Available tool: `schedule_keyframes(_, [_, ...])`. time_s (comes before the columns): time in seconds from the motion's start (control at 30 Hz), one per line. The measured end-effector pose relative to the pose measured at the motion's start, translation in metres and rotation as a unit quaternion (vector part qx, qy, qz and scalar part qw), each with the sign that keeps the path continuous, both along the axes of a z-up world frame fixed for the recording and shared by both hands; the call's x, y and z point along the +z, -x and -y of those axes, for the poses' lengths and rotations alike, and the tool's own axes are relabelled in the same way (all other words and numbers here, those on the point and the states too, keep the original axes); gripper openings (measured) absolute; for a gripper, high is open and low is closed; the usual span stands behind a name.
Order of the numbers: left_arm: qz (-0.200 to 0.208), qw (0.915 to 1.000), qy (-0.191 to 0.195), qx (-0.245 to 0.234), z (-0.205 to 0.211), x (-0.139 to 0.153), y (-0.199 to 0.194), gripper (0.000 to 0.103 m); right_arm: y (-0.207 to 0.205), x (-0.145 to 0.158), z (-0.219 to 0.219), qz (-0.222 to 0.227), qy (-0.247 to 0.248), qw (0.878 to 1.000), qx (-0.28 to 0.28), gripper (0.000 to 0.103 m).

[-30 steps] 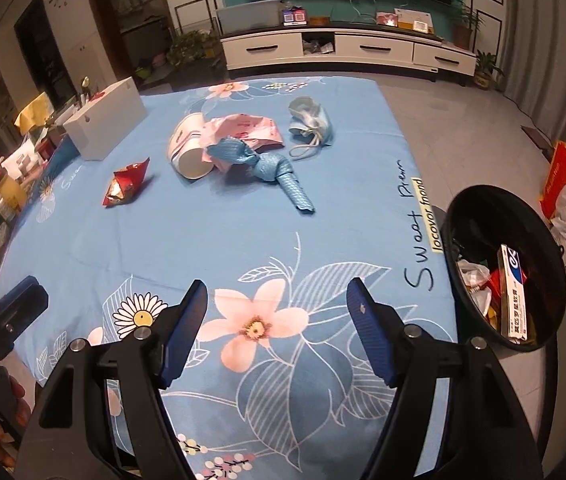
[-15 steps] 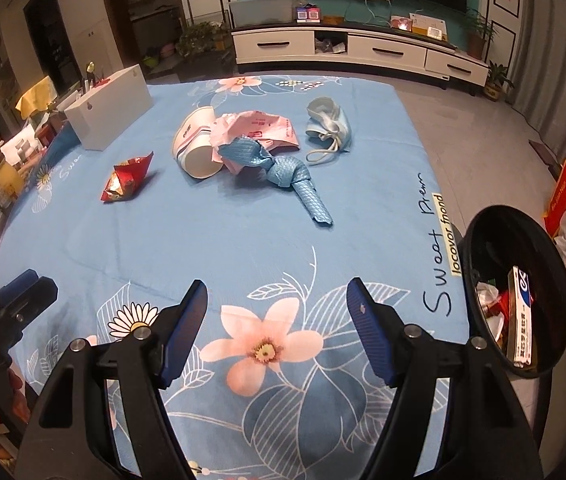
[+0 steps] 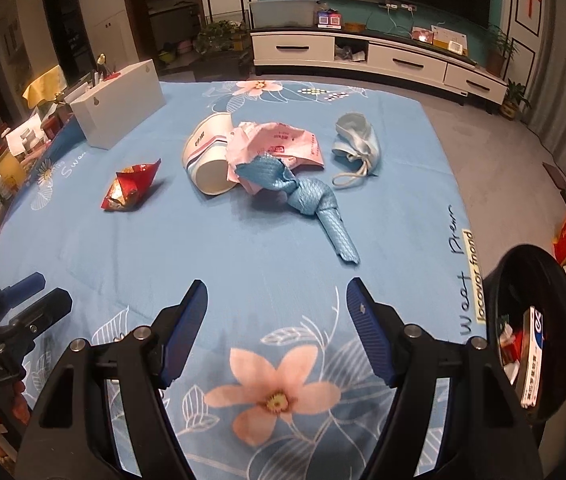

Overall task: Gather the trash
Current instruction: 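Move both open tools back over the paper cup and wrappers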

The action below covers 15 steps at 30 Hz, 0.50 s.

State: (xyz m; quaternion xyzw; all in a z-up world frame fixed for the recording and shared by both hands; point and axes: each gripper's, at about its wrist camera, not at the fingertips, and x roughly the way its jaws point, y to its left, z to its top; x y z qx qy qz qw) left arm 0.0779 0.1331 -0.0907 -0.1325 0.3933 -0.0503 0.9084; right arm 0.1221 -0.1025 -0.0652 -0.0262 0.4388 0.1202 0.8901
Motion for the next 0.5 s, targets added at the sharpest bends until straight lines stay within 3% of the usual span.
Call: schedule_keyframes(0.5, [-0.009, 0.9993, -0.011, 0.035, -0.031, -0.007, -0.034, 0.1, -0.037, -0.007, 0.002, 0.025, 0.008, 1.0, 0.017, 0.071])
